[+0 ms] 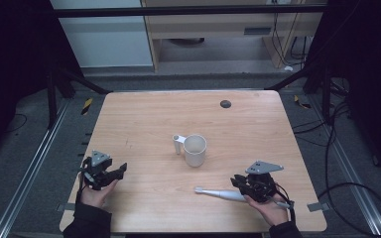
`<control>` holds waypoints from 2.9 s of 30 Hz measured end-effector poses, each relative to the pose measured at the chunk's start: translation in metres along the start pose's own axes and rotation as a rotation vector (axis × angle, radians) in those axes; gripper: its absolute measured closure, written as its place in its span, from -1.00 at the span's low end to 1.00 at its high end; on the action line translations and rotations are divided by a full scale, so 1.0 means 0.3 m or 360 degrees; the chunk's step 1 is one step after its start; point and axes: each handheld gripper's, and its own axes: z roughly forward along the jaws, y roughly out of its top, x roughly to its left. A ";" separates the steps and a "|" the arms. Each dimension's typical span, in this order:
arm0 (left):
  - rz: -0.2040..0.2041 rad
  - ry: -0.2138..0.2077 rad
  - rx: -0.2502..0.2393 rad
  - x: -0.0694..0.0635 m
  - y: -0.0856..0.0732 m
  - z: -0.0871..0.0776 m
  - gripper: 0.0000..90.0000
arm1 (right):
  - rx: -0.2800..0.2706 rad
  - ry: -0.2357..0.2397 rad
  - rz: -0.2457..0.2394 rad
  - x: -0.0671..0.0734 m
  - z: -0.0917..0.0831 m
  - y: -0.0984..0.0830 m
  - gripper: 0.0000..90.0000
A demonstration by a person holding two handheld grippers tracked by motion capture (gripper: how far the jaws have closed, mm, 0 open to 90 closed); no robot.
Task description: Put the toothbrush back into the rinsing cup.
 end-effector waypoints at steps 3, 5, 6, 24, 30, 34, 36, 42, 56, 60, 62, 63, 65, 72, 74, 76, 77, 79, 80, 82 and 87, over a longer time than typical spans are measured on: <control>0.0001 -0.0002 0.0002 0.000 0.000 0.000 -0.13 | 0.0013 0.0021 0.0002 0.008 0.006 -0.002 0.75; 0.0002 -0.0003 0.0002 0.000 0.000 0.000 -0.13 | 0.0016 0.0032 -0.0011 0.012 0.011 -0.003 0.79; 0.0002 -0.0003 0.0002 0.000 0.000 0.000 -0.13 | 0.0023 0.0044 -0.0009 0.017 0.014 -0.004 0.80; 0.0010 -0.0008 0.0012 -0.003 0.001 0.000 -0.10 | 0.0124 0.0129 -0.0086 0.074 0.072 -0.014 0.99; 0.0014 -0.0009 0.0014 -0.003 0.001 0.000 -0.10 | 0.0171 0.0151 -0.0107 0.090 0.091 -0.019 1.00; 0.0018 -0.0008 0.0016 -0.003 0.001 0.000 -0.09 | 0.0203 0.0168 -0.0119 0.095 0.101 -0.023 1.00; 0.0019 -0.0007 0.0018 -0.003 0.001 0.001 -0.09 | 0.0212 0.0172 -0.0126 0.100 0.107 -0.025 1.00; 0.0021 -0.0006 0.0020 -0.004 0.000 0.002 -0.09 | 0.0247 0.0188 -0.0135 0.107 0.117 -0.027 0.99; 0.0023 -0.0003 0.0022 -0.004 0.000 0.002 -0.09 | 0.0287 0.0176 -0.0140 0.107 0.133 -0.031 0.99; 0.0023 -0.0004 0.0021 -0.004 0.000 0.002 -0.09 | 0.0292 0.0164 -0.0145 0.102 0.136 -0.033 0.99; 0.0023 -0.0004 0.0022 -0.004 0.000 0.002 -0.09 | 0.0291 0.0155 -0.0143 0.100 0.136 -0.033 0.99; 0.0023 -0.0004 0.0023 -0.004 0.000 0.002 -0.09 | 0.0291 0.0151 -0.0134 0.099 0.136 -0.032 0.99; 0.0024 -0.0004 0.0023 -0.004 0.000 0.003 -0.09 | 0.0289 0.0152 -0.0134 0.095 0.136 -0.032 0.99; 0.0024 -0.0004 0.0022 -0.004 0.000 0.002 -0.09 | 0.0297 0.0123 -0.0119 0.086 0.138 -0.032 0.99; 0.0024 -0.0004 0.0023 -0.004 0.000 0.002 -0.09 | 0.0298 0.0117 -0.0113 0.083 0.138 -0.031 0.99; 0.0025 -0.0003 0.0023 -0.004 0.000 0.002 -0.09 | 0.0297 0.0114 -0.0113 0.081 0.139 -0.031 0.99; 0.0025 -0.0003 0.0023 -0.004 0.000 0.003 -0.09 | 0.0297 0.0114 -0.0111 0.081 0.140 -0.031 0.99; 0.0026 -0.0003 0.0025 -0.004 0.000 0.003 -0.09 | 0.0298 0.0111 -0.0105 0.082 0.141 -0.029 0.99; 0.0027 -0.0002 0.0025 -0.004 0.000 0.003 -0.09 | 0.0297 0.0115 -0.0111 0.082 0.142 -0.028 0.99; 0.0027 -0.0002 0.0025 -0.005 0.000 0.003 -0.09 | 0.0295 0.0117 -0.0108 0.085 0.145 -0.025 0.99; 0.0028 -0.0001 0.0025 -0.005 0.000 0.003 -0.09 | 0.0293 0.0121 -0.0123 0.089 0.158 -0.017 0.99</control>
